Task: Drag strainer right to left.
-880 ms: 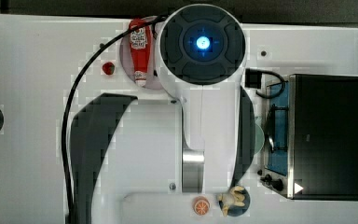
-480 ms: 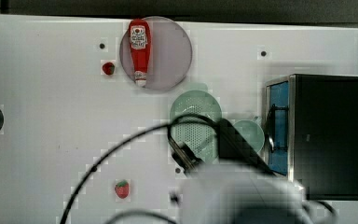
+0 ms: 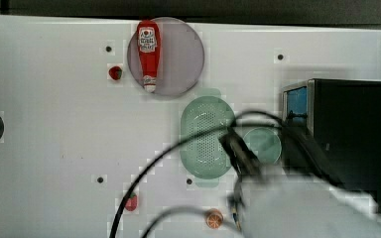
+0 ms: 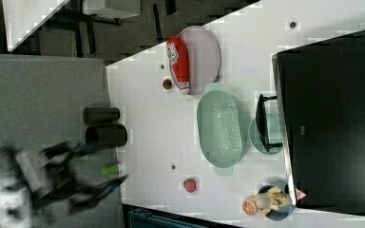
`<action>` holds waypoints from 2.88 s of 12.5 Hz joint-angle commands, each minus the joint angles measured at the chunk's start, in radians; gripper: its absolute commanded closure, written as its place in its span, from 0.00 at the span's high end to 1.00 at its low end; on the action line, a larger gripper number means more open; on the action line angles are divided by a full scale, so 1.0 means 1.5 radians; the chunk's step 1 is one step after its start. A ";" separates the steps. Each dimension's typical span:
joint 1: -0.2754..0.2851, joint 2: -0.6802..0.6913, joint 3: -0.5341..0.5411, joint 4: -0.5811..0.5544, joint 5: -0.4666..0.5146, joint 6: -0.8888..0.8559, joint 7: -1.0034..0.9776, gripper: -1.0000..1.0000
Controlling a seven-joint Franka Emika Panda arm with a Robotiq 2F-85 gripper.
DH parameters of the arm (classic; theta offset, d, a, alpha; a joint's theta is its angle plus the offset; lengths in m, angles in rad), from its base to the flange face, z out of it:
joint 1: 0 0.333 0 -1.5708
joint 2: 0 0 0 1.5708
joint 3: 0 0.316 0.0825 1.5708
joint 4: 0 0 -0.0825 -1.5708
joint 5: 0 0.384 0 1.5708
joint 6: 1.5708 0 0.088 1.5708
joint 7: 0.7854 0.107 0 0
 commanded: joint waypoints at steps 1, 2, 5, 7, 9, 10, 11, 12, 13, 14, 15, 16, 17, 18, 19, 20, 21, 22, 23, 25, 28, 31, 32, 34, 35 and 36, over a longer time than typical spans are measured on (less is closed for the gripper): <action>0.015 0.095 0.020 -0.127 0.002 0.078 0.042 1.00; 0.015 0.110 0.020 -0.157 0.002 0.135 0.086 1.00; 0.016 0.165 0.025 -0.228 0.002 0.292 0.211 1.00; 0.016 0.215 0.030 -0.255 0.002 0.366 0.287 1.00; 0.016 0.276 0.035 -0.265 0.002 0.425 0.324 1.00; 0.017 0.309 0.038 -0.266 0.002 0.454 0.344 1.00; 0.018 0.340 0.040 -0.266 0.002 0.487 0.370 1.00; 0.020 0.369 0.042 -0.267 0.002 0.524 0.397 1.00; 0.022 0.396 0.046 -0.267 0.002 0.554 0.411 1.00; 0.024 0.421 0.049 -0.268 0.002 0.577 0.417 1.00; 0.026 0.445 0.052 -0.268 0.002 0.600 0.417 1.00; 0.030 0.463 0.054 -0.268 0.002 0.632 0.419 1.00; 0.035 0.479 0.055 -0.268 0.003 0.661 0.430 1.00; 0.040 0.492 0.055 -0.268 0.003 0.673 0.446 1.00; 0.048 0.500 0.058 -0.268 0.003 0.676 0.454 1.00; 0.055 0.506 0.059 -0.268 0.004 0.675 0.474 1.00; 0.062 0.510 0.064 -0.268 0.004 0.677 0.489 1.00; 0.072 0.511 0.068 -0.267 0.004 0.678 0.490 1.00; 0.080 0.511 0.072 -0.268 0.004 0.678 0.496 1.00; 0.099 0.511 0.080 -0.264 0.005 0.678 0.507 1.00; 0.133 0.512 0.092 -0.264 0.005 0.673 0.563 1.00; 0.174 0.517 0.106 -0.260 0.005 0.672 0.627 1.00; 0.188 0.519 0.109 -0.257 0.005 0.672 0.643 1.00; 0.212 0.526 0.115 -0.251 0.005 0.672 0.681 1.00; 0.222 0.530 0.116 -0.243 0.005 0.672 0.697 1.00; 0.233 0.537 0.116 -0.235 0.005 0.670 0.719 1.00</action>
